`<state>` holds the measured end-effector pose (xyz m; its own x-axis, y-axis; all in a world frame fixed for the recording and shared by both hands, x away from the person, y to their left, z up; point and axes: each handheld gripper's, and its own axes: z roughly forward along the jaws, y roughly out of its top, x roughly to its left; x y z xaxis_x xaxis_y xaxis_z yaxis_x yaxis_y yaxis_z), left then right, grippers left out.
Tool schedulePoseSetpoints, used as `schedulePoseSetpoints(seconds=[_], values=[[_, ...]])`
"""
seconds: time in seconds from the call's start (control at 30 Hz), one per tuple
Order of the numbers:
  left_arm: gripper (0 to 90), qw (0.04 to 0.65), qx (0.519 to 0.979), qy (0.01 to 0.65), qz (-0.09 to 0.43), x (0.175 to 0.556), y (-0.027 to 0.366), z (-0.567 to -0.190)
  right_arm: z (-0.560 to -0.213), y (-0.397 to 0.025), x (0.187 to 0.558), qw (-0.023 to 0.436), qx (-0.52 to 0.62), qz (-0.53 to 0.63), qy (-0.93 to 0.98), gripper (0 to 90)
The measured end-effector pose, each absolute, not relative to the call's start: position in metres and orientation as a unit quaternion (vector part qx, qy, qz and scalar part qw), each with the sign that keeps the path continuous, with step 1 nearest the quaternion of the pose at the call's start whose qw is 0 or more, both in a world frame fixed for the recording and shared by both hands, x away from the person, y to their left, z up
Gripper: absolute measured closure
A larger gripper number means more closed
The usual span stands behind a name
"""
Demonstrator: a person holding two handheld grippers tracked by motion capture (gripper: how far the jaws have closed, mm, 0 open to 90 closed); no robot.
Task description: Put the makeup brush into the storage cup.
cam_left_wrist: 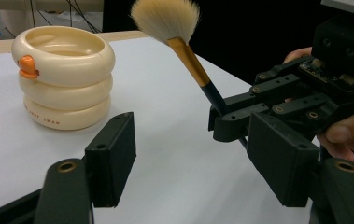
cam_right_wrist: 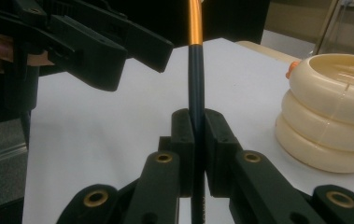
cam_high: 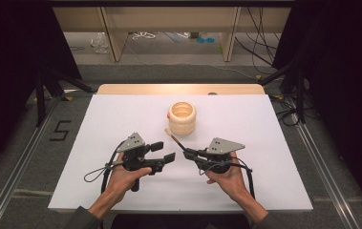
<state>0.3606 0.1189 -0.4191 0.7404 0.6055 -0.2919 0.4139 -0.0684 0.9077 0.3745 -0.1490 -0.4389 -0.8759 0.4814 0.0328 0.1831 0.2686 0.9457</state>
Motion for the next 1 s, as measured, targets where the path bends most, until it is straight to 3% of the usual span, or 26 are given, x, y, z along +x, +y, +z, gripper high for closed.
schedulePoseSetpoints(seconds=[1.0], values=[[35.4,0.588,0.727,0.346,0.082,0.3628,0.112,-0.4197,-0.4413,-0.1419,0.3686,0.124,0.207,0.567,0.787,84.2]])
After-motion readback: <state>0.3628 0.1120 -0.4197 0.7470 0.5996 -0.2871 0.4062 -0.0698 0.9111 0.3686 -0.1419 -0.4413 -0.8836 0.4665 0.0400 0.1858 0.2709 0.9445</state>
